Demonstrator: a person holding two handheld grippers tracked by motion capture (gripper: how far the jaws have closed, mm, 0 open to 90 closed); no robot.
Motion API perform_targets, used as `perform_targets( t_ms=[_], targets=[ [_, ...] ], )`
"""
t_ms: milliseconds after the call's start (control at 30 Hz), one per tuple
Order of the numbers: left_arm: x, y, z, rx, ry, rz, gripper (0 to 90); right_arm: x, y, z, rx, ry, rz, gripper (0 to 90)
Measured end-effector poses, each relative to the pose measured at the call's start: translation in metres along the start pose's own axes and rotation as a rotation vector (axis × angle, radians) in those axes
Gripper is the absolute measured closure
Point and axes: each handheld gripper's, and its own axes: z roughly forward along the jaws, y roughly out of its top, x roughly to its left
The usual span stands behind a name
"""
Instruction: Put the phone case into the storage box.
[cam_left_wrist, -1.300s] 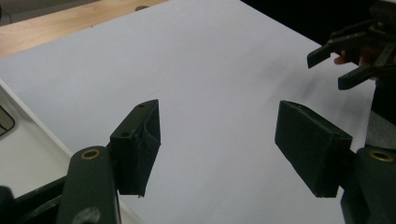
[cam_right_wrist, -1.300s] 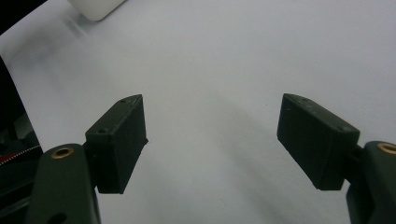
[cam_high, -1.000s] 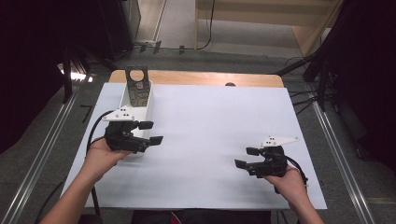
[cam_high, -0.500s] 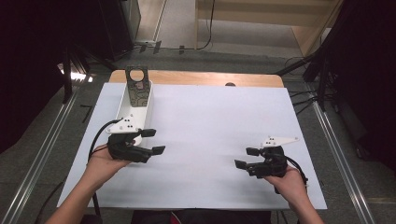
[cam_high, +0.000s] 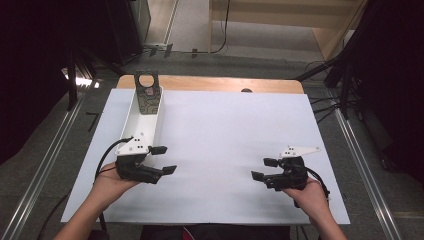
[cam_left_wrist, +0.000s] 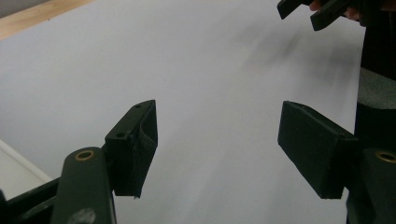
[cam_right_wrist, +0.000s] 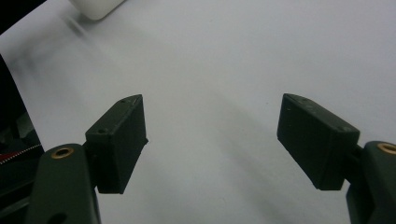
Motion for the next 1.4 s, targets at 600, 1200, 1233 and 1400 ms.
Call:
perform_targets(
  t_ms=[600,1200,1233,1400],
  targets=[
    [-0.005,-0.02,0.007,0.048,-0.005,0.004,28.7,0.0,0.0,0.0,-0.005,0.001,-0.003,23.3],
    [-0.003,-0.035,0.011,0.101,-0.021,0.009,28.7,0.0,0.0,-0.001,-0.009,0.003,-0.005,23.3],
    [-0.002,-0.036,0.011,0.106,-0.021,0.011,28.7,0.0,0.0,-0.001,-0.009,0.003,-0.005,23.2],
    [0.0,-0.037,0.012,0.112,-0.022,0.003,28.7,0.0,0.0,-0.001,-0.011,0.002,-0.008,23.3]
  ],
)
